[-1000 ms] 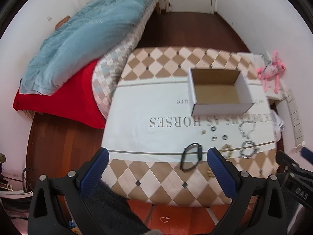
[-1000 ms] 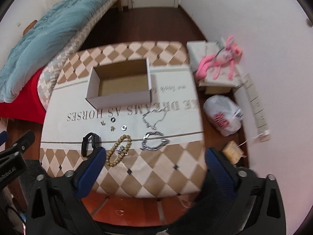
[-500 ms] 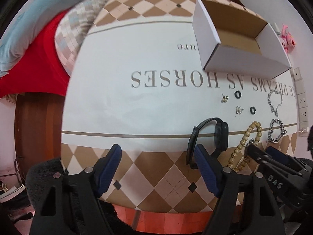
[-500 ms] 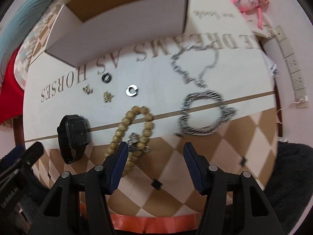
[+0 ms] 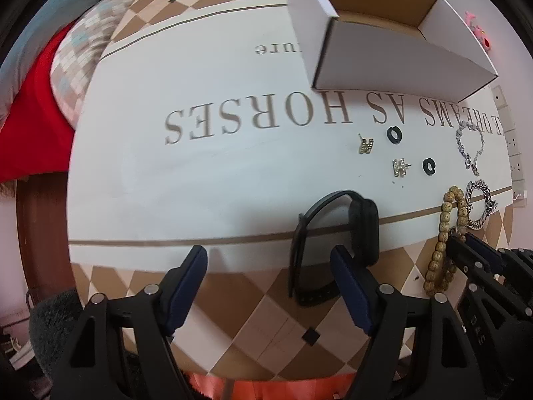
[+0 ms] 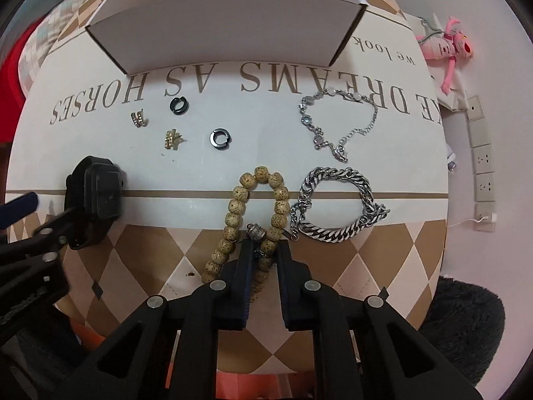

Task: Organize jewelry
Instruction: 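Grasp the black smartwatch with the left tool while the right tool grasps the wooden bead bracelet, then carry the smartwatch and bead bracelet into the white box and open both tools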

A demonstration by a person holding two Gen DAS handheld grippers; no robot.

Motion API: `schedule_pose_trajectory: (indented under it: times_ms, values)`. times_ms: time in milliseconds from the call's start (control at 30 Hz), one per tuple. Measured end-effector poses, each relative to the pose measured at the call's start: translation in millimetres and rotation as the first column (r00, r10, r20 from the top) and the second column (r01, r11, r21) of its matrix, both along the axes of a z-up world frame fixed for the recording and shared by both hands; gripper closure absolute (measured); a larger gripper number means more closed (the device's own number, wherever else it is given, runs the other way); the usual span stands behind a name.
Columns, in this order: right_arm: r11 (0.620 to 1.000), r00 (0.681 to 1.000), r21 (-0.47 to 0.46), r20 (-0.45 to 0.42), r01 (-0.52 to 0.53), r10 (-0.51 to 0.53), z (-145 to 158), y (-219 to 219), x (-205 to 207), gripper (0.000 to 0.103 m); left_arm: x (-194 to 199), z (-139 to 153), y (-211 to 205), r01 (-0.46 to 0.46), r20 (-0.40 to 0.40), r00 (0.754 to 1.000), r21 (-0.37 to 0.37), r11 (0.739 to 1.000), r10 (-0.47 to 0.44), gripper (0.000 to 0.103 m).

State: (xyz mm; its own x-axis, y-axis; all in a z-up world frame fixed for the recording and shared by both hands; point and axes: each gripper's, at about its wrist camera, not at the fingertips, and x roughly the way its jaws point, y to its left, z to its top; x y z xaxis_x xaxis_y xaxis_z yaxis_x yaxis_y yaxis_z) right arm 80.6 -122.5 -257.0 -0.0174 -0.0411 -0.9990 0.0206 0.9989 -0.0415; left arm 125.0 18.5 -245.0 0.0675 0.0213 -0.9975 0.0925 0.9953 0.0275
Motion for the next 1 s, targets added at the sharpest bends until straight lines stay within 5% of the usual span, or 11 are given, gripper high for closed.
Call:
schedule_pose_trajectory:
  times_ms: [100,200,433,1000]
  values:
    - [1.0,1.0,0.007,0.014,0.019,-0.019,0,-7,-2,0.087,0,-1,-2,0.002,0.019,1.0,-0.023,1.0,-0.002,0.079]
    - [0.998,0.998,0.038,0.027,0.058,-0.059,-2,-13,-3,0.087,0,-3,-2,0.007,0.028,1.0,-0.011,1.0,-0.007,0.097]
    - [0.998,0.997,0.041,0.061,0.047,-0.05,-8,-14,-4,0.09,-5,5,-1,-0.015,0.042,0.999,-0.009,1.0,0.015,0.099]
    - [0.972,0.974,0.232,0.207,0.043,-0.092,87,-41,-11,0.094,-29,90,3,-0.024,0.16,0.987,-0.052,0.998,0.032,0.099]
